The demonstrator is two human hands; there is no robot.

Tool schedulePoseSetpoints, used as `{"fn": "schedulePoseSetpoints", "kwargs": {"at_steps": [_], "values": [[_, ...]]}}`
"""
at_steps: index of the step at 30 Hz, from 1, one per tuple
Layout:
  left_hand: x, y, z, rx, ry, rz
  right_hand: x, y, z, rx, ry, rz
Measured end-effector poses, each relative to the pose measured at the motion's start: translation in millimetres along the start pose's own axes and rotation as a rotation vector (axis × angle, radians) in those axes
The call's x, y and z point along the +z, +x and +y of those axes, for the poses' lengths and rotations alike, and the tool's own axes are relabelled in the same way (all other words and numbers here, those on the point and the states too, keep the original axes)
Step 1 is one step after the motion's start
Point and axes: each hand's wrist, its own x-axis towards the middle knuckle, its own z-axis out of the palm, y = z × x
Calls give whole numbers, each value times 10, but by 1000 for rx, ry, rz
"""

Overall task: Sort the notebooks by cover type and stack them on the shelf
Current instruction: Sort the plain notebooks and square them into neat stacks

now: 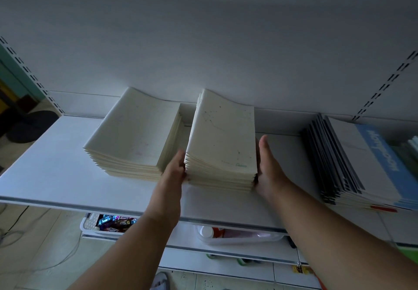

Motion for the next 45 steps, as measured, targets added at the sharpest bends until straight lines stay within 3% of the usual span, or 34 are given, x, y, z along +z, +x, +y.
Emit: {"fn": "schedulePoseSetpoints", "kwargs": {"at_steps": [3, 6, 9, 13, 21, 28, 31, 35, 40, 42, 45], "values": [[50, 165, 81, -133, -167, 105, 13, 6, 32, 13, -8, -9], [72, 241, 27, -228, -284, 92, 40, 20, 81, 3, -15, 14], [73, 271, 33, -213, -276, 106, 81, -8, 54, -7, 11, 21], [37, 323, 147, -188, -174, -6, 21, -6, -1, 58, 70, -67], [41, 615, 617, -471, -230, -46, 76, 77, -130, 112, 136, -69], [74, 722, 815, -604, -45, -9, 115, 92, -108, 113, 168, -35], [84, 715, 997, -511, 158, 89, 196, 108, -70, 95, 160, 18], [-249, 708, 1328, -161, 501, 139, 226, 96, -72, 87, 172, 47], [-705, 705, 1491, -51, 212, 103, 279, 73, -62, 49, 175, 95], [-903, 738, 1434, 44, 393, 82, 321, 48, -66, 29, 152, 130], [-1343, 844, 1316, 154, 879, 199, 348, 61, -74, 35, 142, 130]]}}
